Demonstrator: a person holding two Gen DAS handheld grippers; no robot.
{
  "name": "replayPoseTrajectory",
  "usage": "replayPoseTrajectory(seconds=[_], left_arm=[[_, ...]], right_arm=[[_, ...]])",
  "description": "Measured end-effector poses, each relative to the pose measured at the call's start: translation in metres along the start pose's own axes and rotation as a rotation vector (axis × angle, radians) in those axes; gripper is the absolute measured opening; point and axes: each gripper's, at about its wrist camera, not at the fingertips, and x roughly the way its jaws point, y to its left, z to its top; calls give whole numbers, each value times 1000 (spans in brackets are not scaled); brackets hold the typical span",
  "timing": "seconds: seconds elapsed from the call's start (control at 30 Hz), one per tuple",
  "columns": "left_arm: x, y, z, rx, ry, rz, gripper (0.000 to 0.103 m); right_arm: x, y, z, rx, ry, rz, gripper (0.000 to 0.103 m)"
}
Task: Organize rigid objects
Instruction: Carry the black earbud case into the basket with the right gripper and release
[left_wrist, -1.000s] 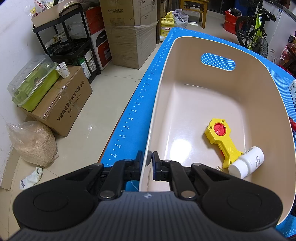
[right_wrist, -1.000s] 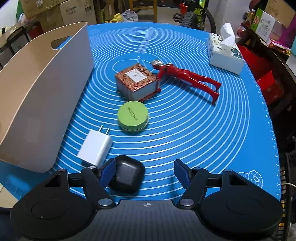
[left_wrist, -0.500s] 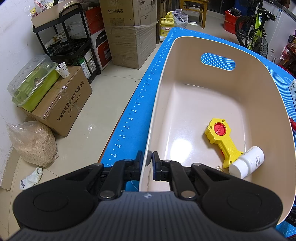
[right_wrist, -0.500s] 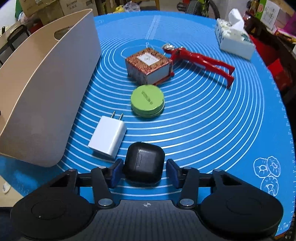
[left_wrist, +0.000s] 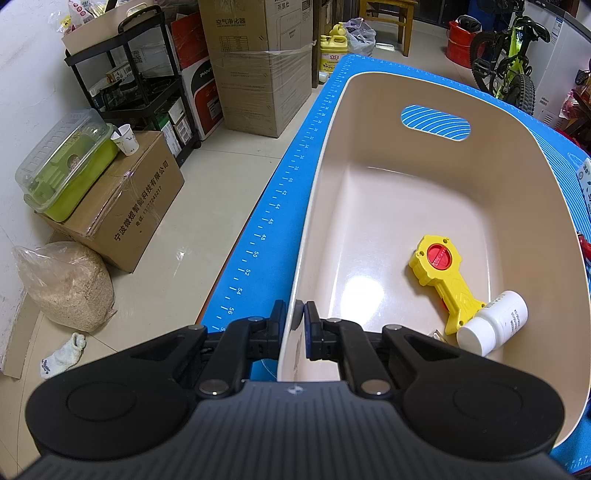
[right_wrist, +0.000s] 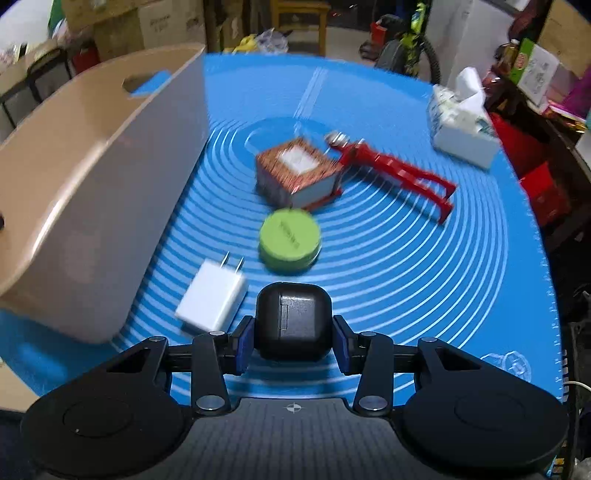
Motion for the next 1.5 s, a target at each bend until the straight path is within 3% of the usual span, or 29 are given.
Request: replayPoseTrajectory(seconds=[0.3, 0.5, 0.8, 0.97, 1.13, 1.5], left_arm=[[0, 0, 0, 0, 0, 0, 12], [0, 0, 0, 2, 0, 1, 12], [-2, 1, 1, 4, 0, 0, 12], [-1, 0, 1, 4, 0, 1, 12], [-1, 0, 1, 6, 0, -1, 12], [0, 1, 1, 9, 0, -3, 12]], right_arm=[[-47, 0, 43, 15, -205, 2, 50], [-71, 18, 75, -13, -325, 54, 50], [-74, 78, 114, -144, -403, 148, 50], [-64, 118, 120, -231, -375, 185, 50], [-43, 155, 109, -308, -281, 214, 50], [6, 177, 80, -366, -42, 186, 50]])
